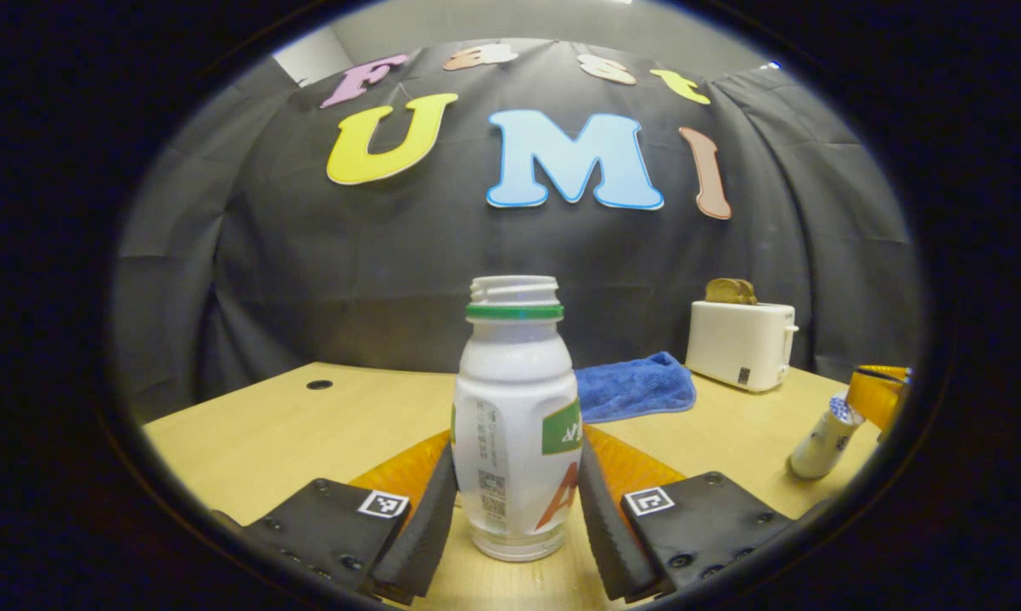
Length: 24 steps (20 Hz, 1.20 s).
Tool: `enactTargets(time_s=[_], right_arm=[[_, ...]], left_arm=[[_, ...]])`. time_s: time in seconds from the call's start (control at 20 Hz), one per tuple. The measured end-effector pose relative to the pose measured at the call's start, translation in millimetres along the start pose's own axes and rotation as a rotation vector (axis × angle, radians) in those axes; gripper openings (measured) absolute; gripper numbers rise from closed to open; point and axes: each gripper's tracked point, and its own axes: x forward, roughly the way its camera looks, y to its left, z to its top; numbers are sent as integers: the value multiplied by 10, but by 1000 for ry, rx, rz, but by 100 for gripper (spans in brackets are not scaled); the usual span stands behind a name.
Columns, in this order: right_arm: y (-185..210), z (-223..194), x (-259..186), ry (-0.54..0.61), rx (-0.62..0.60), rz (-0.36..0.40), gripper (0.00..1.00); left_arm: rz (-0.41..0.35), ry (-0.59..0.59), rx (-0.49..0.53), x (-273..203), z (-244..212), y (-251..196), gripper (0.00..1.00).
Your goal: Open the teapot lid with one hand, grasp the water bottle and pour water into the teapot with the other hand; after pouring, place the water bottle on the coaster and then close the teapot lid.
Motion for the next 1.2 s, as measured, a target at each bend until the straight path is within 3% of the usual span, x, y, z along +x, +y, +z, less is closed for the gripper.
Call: enactTargets(time_s=[0.05, 0.1, 0.15, 0.3, 0.35, 0.55, 0.6, 0.75, 0.8, 0.9, 0.95, 1.0, 1.05, 1.15, 1.2], right_arm=[[12, 35, -40, -5, -7, 2, 3], [1, 31, -119, 0, -18, -2, 19], [-1, 31, -196, 7, -17, 2, 3], [-6, 98, -496, 7, 36, 22, 3], [-38, 132, -599, -1, 37, 19, 3], [-159, 71, -973, 10, 24, -1, 0], [-215, 52, -1054, 12, 21, -13, 3], [-298, -31, -1239, 29, 23, -28, 0], [-331, -77, -1294, 37, 21, -33, 0], [-406, -130, -1395, 48, 20, -47, 0], [-434, -139, -1435, 51, 24, -51, 3], [-468, -159, -1462, 53, 25, -59, 3], [-505, -169, -1491, 56, 27, -65, 3], [-536, -181, -1540, 54, 54, -59, 3], [-561, -179, -1549, 54, 62, -69, 3]], left_arm=[[-8, 3, 0, -21, 14, -11, 82], [-13, 7, 3, -51, 26, -23, 82], [-18, 8, 11, -69, 23, -41, 82], [-29, 0, 81, -148, 77, -105, 82], [-33, -11, 116, -171, 117, -138, 77], [-30, -28, 236, -263, 172, -277, 82], [-44, -27, 245, -273, 153, -358, 71], [-91, -20, 302, -295, 137, -591, 71], [-116, -15, 334, -300, 107, -701, 82], [-150, -17, 406, -295, 104, -869, 71], [-159, -21, 449, -286, 112, -946, 77], [-167, -27, 494, -279, 106, -1032, 71], [-172, -33, 543, -266, 109, -1115, 82], [-181, -47, 624, -260, 83, -1289, 82], [-184, -53, 650, -259, 53, -1352, 70]])
